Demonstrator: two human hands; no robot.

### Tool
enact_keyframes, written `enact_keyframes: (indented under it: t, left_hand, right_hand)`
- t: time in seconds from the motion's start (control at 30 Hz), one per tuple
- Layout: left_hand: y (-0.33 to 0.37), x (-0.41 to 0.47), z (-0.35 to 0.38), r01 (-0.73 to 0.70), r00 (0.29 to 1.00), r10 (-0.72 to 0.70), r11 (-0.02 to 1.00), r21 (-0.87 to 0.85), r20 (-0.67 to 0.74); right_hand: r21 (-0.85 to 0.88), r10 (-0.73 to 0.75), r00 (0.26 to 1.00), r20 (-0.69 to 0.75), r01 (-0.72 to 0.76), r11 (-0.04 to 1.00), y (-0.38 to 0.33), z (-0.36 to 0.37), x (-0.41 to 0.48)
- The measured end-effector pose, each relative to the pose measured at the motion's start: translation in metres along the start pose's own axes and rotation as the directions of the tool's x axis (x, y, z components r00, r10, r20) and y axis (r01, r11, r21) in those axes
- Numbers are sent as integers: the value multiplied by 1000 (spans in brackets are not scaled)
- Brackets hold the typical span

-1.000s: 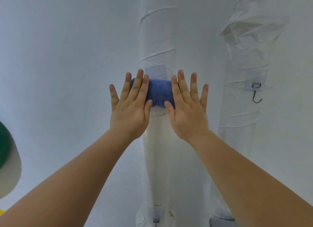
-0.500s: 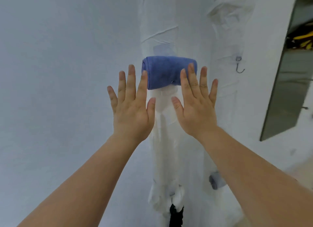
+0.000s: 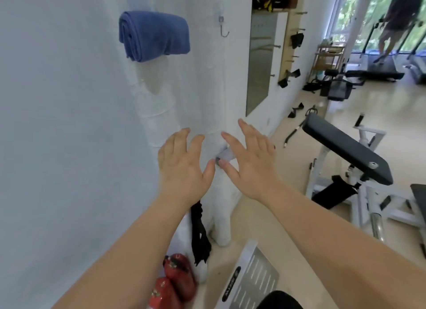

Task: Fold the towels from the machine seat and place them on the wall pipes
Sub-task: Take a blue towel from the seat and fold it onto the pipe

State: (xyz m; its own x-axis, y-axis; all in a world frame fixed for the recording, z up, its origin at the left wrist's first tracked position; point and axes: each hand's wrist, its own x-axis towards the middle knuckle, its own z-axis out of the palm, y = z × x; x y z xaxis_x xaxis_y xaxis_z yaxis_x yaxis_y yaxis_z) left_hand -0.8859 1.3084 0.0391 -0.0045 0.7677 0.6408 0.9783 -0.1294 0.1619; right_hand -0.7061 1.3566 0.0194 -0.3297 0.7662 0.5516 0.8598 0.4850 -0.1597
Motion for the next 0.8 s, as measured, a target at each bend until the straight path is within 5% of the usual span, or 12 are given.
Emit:
enact_keyframes:
  t: [0.3, 0.43, 0.57, 0.8]
  left_hand:
    - [77, -82, 73, -76, 894, 109, 993, -94, 434]
    - [137, -130, 118, -85, 797, 183, 977, -193, 575]
    - [225, -185, 159, -90, 615, 248, 965, -245, 749]
    - [387, -302, 215, -39, 371, 300, 951, -308, 879]
  right_hand:
    - [-190, 308, 869, 387, -252, 949, 89, -4, -156]
    - [-234, 472, 718, 512, -412, 881, 140, -8, -244]
    - [-303, 582, 554, 595, -516, 801, 198, -22, -345]
    - [-374, 643, 265, 719, -631, 679, 302, -60, -518]
